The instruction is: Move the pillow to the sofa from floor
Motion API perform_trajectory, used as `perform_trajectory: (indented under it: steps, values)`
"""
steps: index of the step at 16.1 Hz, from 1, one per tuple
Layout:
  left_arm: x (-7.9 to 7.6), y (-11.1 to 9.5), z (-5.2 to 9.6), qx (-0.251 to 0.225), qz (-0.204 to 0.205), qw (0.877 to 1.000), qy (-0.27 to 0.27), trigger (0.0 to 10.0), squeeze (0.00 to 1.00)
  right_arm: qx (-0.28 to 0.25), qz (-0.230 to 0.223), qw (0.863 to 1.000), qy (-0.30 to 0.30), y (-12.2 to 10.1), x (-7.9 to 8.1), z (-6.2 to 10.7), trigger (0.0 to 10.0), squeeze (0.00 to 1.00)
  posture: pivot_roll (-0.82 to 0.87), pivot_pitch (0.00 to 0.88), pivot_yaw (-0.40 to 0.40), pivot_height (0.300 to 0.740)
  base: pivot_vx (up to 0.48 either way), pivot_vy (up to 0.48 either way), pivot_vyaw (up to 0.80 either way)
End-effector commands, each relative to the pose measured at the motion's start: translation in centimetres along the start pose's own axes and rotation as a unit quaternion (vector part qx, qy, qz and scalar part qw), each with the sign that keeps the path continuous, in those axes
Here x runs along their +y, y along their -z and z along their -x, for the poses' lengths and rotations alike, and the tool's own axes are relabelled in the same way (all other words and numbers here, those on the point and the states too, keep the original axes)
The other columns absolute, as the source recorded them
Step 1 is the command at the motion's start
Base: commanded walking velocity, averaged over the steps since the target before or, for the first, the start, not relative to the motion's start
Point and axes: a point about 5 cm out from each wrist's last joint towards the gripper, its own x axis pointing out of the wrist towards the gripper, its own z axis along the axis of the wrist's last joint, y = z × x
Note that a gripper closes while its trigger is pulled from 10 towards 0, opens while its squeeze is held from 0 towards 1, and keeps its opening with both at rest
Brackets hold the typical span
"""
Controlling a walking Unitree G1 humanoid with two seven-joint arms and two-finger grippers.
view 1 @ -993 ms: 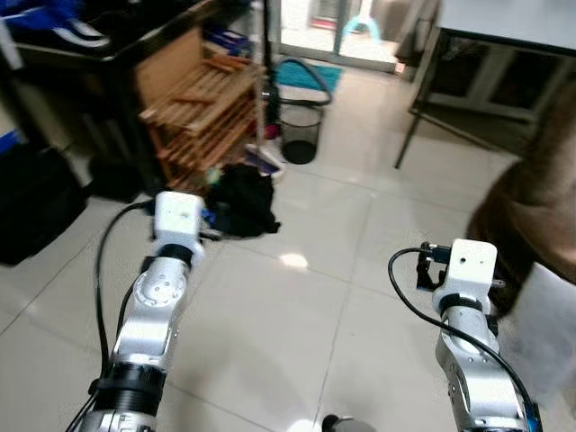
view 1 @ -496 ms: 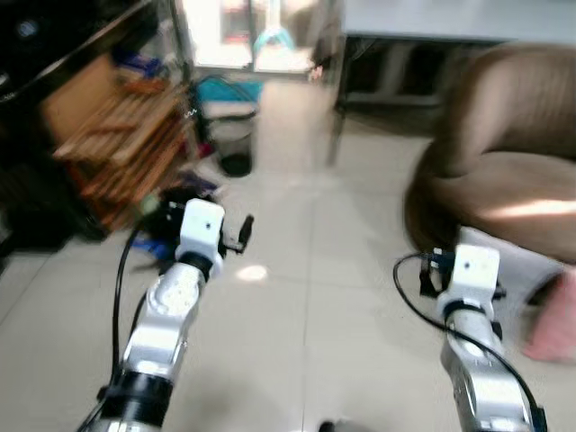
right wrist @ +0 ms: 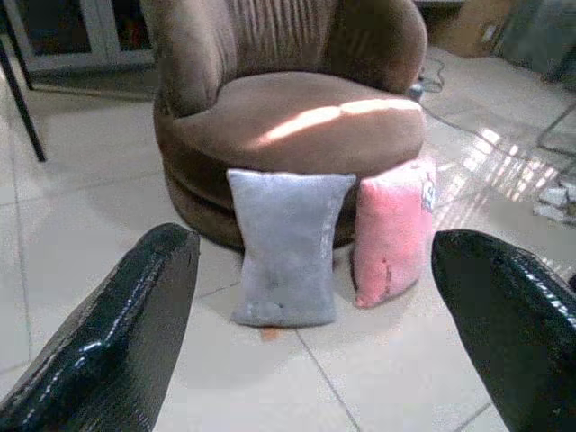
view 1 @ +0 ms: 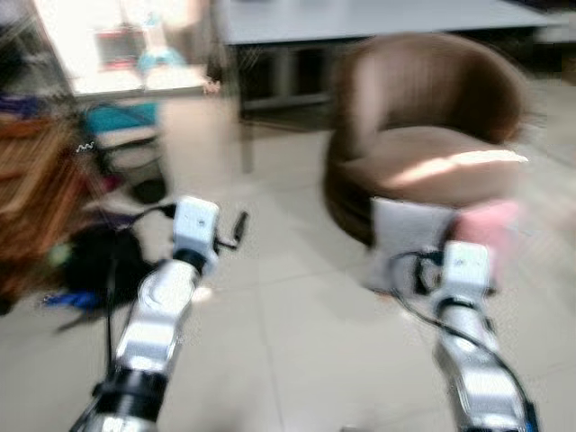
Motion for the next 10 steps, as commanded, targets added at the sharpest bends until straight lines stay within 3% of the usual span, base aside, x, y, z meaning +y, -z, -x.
perform_trajectory:
  steps: [1,6,10]
  values:
    - [-0.25,-0.23,-0.20,-0.001,0.003,1.000,0.009,10.0,0.00,0.003,0.010,1.000,0.007,-0.12,-0.42,-0.13,10.0,0.00,-0.03,0.000,0.055,0.740,0.330,0.000,0.00]
    - [-0.01,0.08,-0.10,0.002,0.009,1.000,0.003,10.0,0.00,-0.002,-0.002,0.999,-0.034,-0.57,0.15,-0.23,10.0,0.00,-0.03,0.000,0.051,0.740,0.400,0.000,0.00]
    - [0.02,0.29,-0.03,0.006,0.012,1.000,0.002,10.0,0.00,-0.003,0.023,0.999,-0.041,-0.50,0.41,-0.21,10.0,0.00,-0.03,0.000,0.049,0.740,0.420,0.000,0.00]
